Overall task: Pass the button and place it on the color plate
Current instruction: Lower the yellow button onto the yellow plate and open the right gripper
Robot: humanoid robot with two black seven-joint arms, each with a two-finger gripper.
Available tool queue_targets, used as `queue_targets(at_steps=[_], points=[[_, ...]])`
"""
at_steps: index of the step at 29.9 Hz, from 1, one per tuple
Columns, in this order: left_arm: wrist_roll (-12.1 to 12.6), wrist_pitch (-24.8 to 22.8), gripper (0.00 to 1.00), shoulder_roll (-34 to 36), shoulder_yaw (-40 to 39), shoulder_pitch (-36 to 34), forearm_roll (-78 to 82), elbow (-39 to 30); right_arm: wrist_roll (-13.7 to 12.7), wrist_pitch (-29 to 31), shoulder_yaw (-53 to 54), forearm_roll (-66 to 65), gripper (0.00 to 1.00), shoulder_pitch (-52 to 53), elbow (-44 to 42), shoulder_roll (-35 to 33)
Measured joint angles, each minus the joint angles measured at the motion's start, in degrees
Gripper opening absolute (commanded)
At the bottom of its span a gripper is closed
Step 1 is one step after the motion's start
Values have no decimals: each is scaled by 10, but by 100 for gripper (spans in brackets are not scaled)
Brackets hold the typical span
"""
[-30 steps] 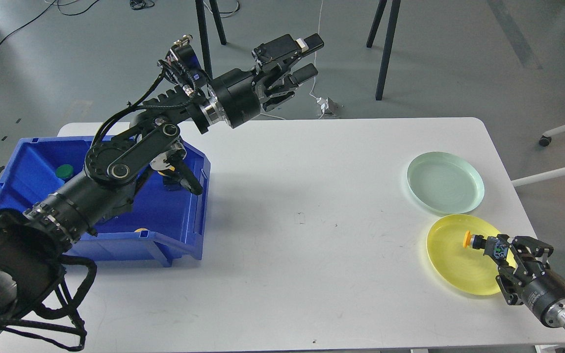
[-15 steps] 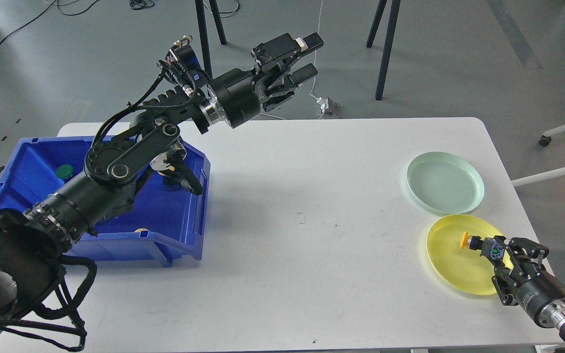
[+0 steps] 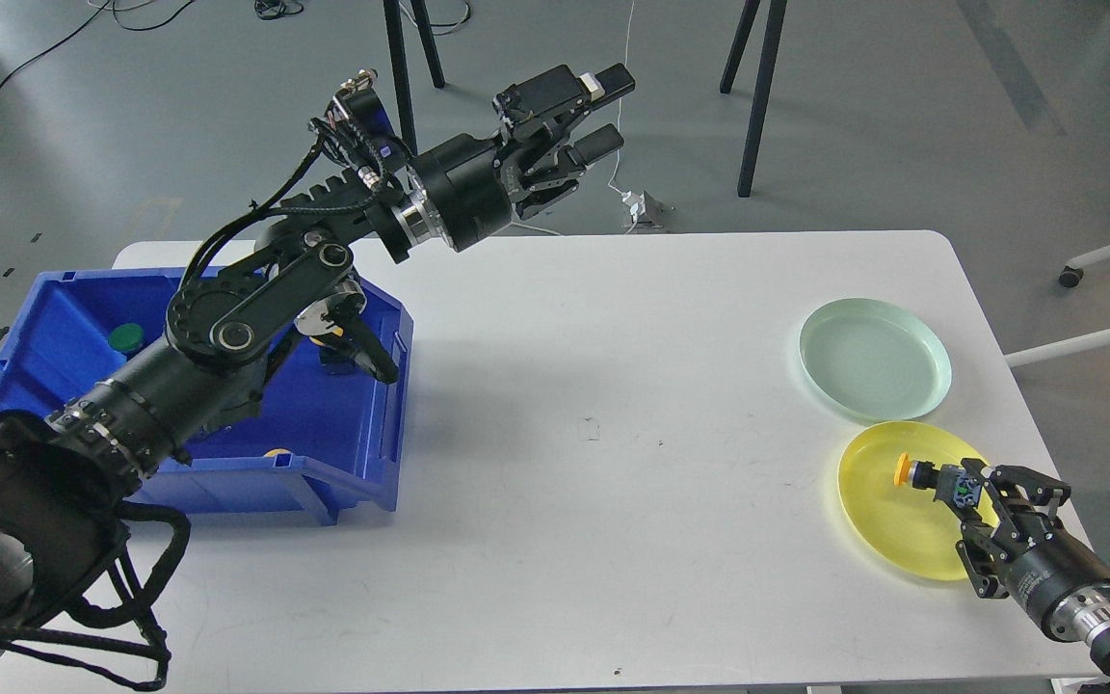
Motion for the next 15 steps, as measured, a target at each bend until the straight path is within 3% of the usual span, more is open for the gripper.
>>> queue_targets(at_steps=[15], points=[[0,0,79,0,0,1,0,0,0,0,1,0,56,-1,0,5]])
